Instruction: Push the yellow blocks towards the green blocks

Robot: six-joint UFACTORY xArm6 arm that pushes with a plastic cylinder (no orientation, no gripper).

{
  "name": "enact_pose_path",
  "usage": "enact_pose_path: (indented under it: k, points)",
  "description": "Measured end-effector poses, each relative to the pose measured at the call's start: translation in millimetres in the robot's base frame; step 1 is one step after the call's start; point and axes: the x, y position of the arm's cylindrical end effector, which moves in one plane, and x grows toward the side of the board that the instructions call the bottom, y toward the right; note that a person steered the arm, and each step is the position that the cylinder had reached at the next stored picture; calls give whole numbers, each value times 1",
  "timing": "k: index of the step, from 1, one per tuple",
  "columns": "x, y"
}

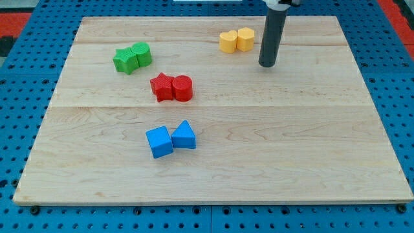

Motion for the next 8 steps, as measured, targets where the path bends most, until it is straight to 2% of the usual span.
enact_pose_path:
  k: [3, 5, 6, 7, 8]
  points:
    - [-9, 8]
    - [-26, 8]
    - [-50, 1]
    - [-71, -21]
    - [-72, -68]
